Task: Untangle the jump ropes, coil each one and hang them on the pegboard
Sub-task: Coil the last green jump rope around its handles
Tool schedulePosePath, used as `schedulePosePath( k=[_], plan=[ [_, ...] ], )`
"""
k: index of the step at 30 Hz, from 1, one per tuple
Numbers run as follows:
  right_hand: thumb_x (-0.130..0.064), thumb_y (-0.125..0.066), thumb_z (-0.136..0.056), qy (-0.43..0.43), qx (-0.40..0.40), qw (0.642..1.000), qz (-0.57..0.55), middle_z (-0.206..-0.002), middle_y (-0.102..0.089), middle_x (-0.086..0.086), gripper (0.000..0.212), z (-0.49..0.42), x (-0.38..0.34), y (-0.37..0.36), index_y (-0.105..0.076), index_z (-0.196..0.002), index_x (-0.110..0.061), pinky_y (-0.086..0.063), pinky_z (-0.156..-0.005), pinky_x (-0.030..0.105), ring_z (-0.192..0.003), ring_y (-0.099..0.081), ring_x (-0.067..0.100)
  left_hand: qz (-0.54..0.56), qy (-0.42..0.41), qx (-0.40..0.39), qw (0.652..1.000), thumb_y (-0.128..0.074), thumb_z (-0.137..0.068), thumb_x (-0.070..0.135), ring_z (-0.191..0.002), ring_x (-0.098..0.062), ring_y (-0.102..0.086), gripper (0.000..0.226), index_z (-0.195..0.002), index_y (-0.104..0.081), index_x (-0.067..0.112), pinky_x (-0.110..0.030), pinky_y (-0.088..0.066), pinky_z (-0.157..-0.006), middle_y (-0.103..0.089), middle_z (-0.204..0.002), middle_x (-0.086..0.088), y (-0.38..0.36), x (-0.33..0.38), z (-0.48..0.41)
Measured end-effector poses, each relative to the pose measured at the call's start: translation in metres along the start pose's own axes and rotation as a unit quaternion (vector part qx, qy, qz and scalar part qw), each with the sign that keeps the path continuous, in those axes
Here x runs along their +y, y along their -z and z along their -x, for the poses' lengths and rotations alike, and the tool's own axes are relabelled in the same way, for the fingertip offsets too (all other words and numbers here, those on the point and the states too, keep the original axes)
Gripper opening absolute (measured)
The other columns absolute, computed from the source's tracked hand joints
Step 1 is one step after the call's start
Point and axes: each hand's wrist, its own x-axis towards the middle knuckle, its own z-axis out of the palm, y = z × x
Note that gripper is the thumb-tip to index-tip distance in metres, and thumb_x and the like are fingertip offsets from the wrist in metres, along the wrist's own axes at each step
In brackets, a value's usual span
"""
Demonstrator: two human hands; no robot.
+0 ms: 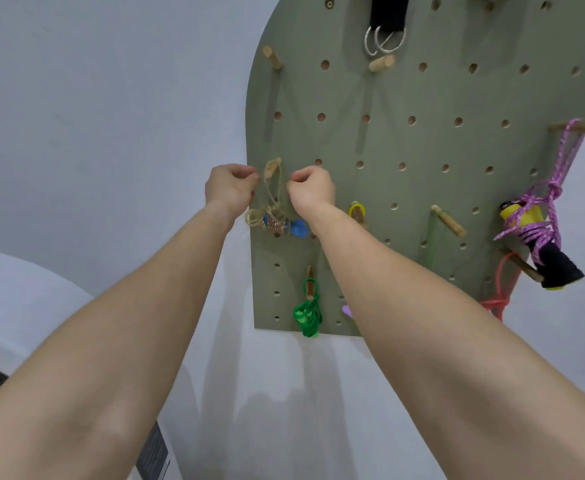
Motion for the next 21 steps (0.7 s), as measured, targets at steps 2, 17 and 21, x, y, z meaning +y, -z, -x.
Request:
schedulePosePath(
  k=[2,17,21],
  plan=[
    [-0.013,-0.058,-0.091,0.010,-0.022,0.999,0.045,-0.119,-0.069,0.004,0.024,0.016,-0.002,0.017,-0.069,-0.112,-0.015,-0.045,-0.097,0.027,-0.115,-0.061,0.023,-0.058,-0.008,-0.009,0.998,-0.066,-0.090,0.025,-0.100,-0.021,-0.067,0.018,-0.106,-0.071,0.018,-0.035,-0.054,-0.094,-0.071,-0.109,0.001,0.007,0.007,0.020],
    [-0.038,-0.059,-0.088,0.101,-0.142,0.861,0.477,-0.140,-0.045,0.016,0.056,0.142,0.032,0.136,-0.045,-0.136,-0.013,-0.044,-0.100,0.050,-0.129,-0.043,0.039,-0.486,-0.131,-0.173,0.847,-0.052,-0.083,0.058,-0.118,-0.028,-0.053,0.066,-0.136,-0.049,0.020,-0.044,-0.050,-0.093,-0.056,-0.128,-0.007,0.014,0.046,0.186],
    [-0.037,-0.059,-0.089,0.095,-0.151,0.860,0.479,-0.139,-0.044,0.017,0.055,0.165,0.071,0.142,-0.045,-0.135,-0.011,-0.044,-0.101,0.049,-0.130,-0.042,0.040,-0.497,-0.119,-0.187,0.839,-0.052,-0.089,0.057,-0.121,-0.031,-0.052,0.065,-0.137,-0.047,0.013,-0.043,-0.047,-0.092,-0.054,-0.129,-0.011,-0.006,0.013,0.216]
  ],
)
